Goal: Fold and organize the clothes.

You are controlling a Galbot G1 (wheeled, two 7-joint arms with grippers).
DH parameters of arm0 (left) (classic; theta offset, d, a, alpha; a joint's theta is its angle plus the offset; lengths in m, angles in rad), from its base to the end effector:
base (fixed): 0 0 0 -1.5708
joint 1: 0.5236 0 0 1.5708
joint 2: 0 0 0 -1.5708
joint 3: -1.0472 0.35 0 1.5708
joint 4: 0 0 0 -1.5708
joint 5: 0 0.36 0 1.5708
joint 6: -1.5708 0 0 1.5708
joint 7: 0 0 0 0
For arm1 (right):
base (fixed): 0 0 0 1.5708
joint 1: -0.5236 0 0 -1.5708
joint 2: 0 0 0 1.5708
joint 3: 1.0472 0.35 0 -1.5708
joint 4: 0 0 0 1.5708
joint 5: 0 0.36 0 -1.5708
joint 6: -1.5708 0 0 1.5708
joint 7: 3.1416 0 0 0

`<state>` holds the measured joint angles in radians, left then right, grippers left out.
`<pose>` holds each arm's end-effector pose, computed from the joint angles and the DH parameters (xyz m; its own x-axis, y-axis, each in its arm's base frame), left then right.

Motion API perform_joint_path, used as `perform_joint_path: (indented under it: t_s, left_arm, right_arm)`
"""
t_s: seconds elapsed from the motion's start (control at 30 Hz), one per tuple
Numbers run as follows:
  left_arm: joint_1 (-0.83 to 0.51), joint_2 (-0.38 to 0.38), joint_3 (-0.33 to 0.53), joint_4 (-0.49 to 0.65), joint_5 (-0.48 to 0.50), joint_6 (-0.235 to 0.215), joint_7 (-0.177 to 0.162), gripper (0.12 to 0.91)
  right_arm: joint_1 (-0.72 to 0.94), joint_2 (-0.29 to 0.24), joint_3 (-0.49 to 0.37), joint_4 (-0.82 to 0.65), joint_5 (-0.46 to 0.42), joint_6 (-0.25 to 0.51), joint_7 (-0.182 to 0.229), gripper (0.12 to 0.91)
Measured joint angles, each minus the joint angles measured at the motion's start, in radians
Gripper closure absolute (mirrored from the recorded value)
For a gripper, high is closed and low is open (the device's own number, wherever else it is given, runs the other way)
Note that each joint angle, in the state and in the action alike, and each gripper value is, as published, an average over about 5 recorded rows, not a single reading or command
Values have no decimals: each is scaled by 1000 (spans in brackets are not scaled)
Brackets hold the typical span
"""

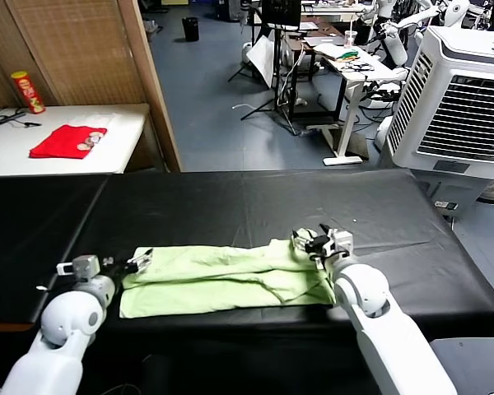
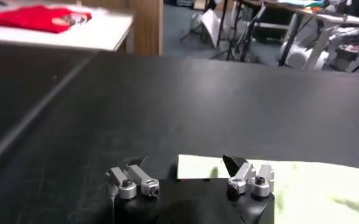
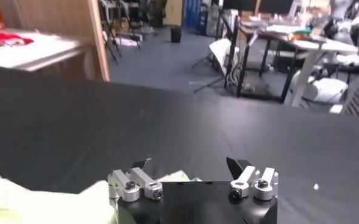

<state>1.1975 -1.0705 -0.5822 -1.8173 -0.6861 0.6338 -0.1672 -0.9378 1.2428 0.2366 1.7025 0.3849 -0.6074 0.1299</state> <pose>0.3116 0.1437 -0.2699 -0.8497 -0.0015 0.5273 -0.0590 0.9940 -0.0922 0.3751 -0.0019 -0.2799 -0.8749 -0.1718 0.4529 -0.2039 0.9787 -0.0226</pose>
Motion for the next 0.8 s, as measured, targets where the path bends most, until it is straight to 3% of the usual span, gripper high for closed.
perform_joint_path:
  t_s: [0.13, 0.3, 0.4, 0.47, 0.57, 0.7, 0.8]
  left_arm:
    - [-9, 0, -3, 28, -15, -1, 0, 453]
    - [1, -4, -12, 42, -20, -15, -2, 721]
    - [4, -14, -13, 44, 8, -51, -9, 862]
    - [3, -24, -12, 49, 49, -82, -13, 906]
    - [1, -35, -11, 52, 100, -113, -8, 904]
    - [-2, -39, -11, 41, 127, -129, 4, 885]
    - [1, -32, -13, 28, 133, -134, 8, 775]
  right_arm:
    - [-7, 22, -1, -18, -21, 5, 15, 615]
    - [-25, 49, -2, -21, -40, 50, 78, 849]
    - [-38, 65, -3, -18, -51, 86, 108, 900]
    - [-47, 72, -2, -14, -54, 100, 110, 900]
    - [-62, 74, 5, -2, -54, 105, 89, 867]
    - [-85, 63, 20, 25, -57, 105, 49, 693]
    - [-105, 49, 33, 55, -57, 104, 38, 542]
